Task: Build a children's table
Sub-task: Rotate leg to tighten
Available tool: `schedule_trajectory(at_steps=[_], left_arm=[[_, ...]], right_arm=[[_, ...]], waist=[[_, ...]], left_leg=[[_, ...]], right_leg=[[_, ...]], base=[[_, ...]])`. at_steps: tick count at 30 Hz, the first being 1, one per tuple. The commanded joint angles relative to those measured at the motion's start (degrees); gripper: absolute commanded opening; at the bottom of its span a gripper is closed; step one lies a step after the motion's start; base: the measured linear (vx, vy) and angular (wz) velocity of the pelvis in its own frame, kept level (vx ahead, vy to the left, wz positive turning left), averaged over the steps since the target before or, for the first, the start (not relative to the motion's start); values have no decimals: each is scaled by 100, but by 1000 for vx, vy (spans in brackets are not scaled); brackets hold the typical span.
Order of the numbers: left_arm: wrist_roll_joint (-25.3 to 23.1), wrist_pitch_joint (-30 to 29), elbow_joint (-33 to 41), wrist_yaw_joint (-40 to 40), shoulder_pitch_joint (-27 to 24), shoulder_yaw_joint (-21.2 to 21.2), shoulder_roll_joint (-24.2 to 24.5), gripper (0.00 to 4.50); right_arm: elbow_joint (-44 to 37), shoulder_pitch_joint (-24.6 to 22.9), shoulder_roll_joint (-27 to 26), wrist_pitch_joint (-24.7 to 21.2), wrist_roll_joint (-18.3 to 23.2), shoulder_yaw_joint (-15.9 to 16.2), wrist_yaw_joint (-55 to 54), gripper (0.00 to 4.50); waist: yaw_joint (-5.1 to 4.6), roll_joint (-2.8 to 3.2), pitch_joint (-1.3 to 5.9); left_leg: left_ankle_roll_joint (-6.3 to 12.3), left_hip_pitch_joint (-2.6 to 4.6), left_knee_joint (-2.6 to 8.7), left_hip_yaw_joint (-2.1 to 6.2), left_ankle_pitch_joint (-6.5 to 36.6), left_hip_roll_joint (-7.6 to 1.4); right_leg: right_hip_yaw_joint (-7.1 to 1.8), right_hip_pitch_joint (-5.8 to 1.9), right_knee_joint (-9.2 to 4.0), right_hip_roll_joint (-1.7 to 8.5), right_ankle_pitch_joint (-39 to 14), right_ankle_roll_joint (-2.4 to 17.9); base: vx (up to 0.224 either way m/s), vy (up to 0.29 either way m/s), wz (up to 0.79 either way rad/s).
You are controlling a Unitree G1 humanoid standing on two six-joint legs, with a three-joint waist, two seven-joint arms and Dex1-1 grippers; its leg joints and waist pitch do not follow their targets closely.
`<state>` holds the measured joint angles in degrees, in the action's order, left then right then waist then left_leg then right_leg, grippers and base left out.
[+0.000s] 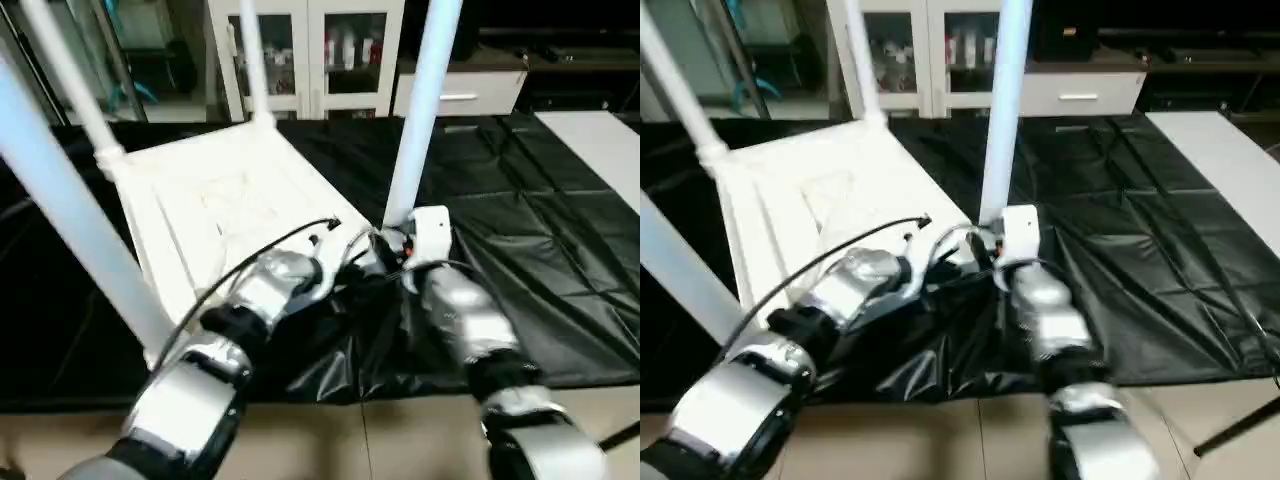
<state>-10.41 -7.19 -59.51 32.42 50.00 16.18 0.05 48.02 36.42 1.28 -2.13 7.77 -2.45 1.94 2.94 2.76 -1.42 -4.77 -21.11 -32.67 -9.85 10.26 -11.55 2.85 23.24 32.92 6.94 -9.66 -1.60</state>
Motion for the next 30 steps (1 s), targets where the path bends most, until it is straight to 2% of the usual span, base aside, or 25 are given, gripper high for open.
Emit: schedule_trajectory(at_steps=[1,2,3,4,5,9,10,11,12,16,17,19,20,21,22,23,24,26,27,29,30], left_arm=[[-126,162,-134,-298,100,-58,6,0],[-148,269,-221,-340,124,-44,13,0],[-148,269,-221,-340,124,-44,13,0],[-137,294,-250,-343,132,-43,14,0],[-132,346,-237,-273,105,-22,36,0],[-87,510,-251,30,10,44,78,0],[-92,525,-240,110,-11,59,90,0],[-110,530,-223,223,-47,92,113,0],[-124,531,-220,281,-66,108,127,0],[-135,556,-142,645,-137,166,241,0],[-148,574,-135,738,-146,192,279,0],[-164,599,-114,945,-169,251,353,0],[-167,611,-105,1029,-178,272,380,0],[-184,645,12,1421,-244,371,494,0],[-185,647,20,1450,-249,378,503,0],[-185,660,141,1797,-312,460,595,0],[-181,680,188,1939,-337,491,633,0],[-152,762,360,2445,-433,612,767,0],[-147,856,479,2801,-497,721,871,0],[-109,956,683,3384,-599,886,1024,0],[-90,894,798,3603,-642,948,1093,0]], right_arm=[[479,-122,-61,-73,-172,-104,-509,259],[541,-37,-174,162,-129,-160,-491,259],[541,-37,-174,162,-129,-160,-491,259],[561,-5,-213,249,-61,-222,-460,259],[503,9,-229,379,20,-271,-308,259],[285,11,-141,799,20,-141,251,259],[204,-17,-82,858,-13,-95,315,294],[77,-66,-5,872,-12,-61,456,315],[-3,-97,49,881,-25,-43,509,315],[-518,-239,409,872,-25,-22,995,346],[-585,-242,514,881,-5,-21,1245,363],[-669,-240,714,864,73,-20,1736,372],[-692,-236,788,841,103,-14,1907,390],[-927,-294,1084,527,285,97,2721,390],[-945,-298,1106,503,299,106,2782,399],[-1200,-404,1379,312,414,265,3468,416],[-1300,-448,1501,262,455,328,3746,423],[-1561,-591,1856,99,585,496,4530,443],[-1678,-673,2048,-3,648,597,4996,443],[-1797,-767,2288,-163,718,721,5595,443],[-1838,-800,2385,-248,740,776,5827,443]], waist=[[12,-31,251],[36,-44,264],[35,-56,268],[42,-42,276],[43,-61,280],[68,-28,321],[77,-5,349],[84,-10,357],[90,6,360],[135,16,369],[137,5,351],[149,24,332],[160,18,325],[173,37,318],[191,25,316],[213,16,325],[264,-4,329],[302,5,329],[314,-22,328],[393,-27,325],[424,-19,328]], left_leg=[[-54,32,495,25,2474,-9],[-29,10,493,21,2353,-14],[-4,4,492,11,2313,-14],[26,-3,488,10,2192,-19],[79,-7,479,-5,2119,-23],[269,-15,420,-27,1632,-24],[390,-17,374,-36,1228,-16],[442,-19,357,-41,1090,-14],[540,-21,335,-50,906,-11],[748,-2,299,-70,754,-42],[736,-22,309,-75,871,-40],[684,-14,336,-72,1146,-54],[635,-9,340,-71,1225,-68],[631,-4,350,-67,1297,-68],[644,-6,350,-61,1315,-75],[648,-9,335,-65,1199,-80],[678,-18,325,-59,1108,-90],[738,-24,305,-67,977,-97],[752,-18,308,-75,973,-99],[785,-21,304,-76,1042,-118],[764,2,310,-78,1094,-133]], right_leg=[[-33,-143,-516,65,-2415,796],[-40,-164,-484,64,-2131,857],[-44,-169,-479,66,-2008,888],[-47,-196,-441,63,-1732,971],[-51,-204,-423,61,-1503,1042],[-48,-254,-335,65,-681,1284],[-41,-288,-273,58,-70,1433],[-37,-292,-252,58,119,1480],[-29,-300,-233,60,372,1554],[-5,-299,-217,76,490,1680],[2,-309,-231,78,285,1681],[7,-309,-266,86,-116,1635],[-1,-306,-276,86,-245,1606],[2,-309,-280,83,-319,1613],[6,-327,-283,78,-325,1597],[-4,-318,-262,78,-187,1617],[5,-345,-239,80,-75,1629],[2,-328,-220,84,67,1681],[7,-332,-221,80,63,1700],[4,-329,-211,95,-44,1746],[2,-312,-209,103,-102,1788]], base=[[0,0,0],[0,0,0],[0,0,0],[0,0,0],[0,0,0],[13,-1,1],[50,-3,2],[50,-3,2],[0,0,0],[0,0,0],[0,0,0],[0,0,0],[0,0,0],[0,0,0],[0,0,0],[0,0,0],[0,0,0],[0,0,0],[0,0,0],[0,0,0],[0,0,0]])
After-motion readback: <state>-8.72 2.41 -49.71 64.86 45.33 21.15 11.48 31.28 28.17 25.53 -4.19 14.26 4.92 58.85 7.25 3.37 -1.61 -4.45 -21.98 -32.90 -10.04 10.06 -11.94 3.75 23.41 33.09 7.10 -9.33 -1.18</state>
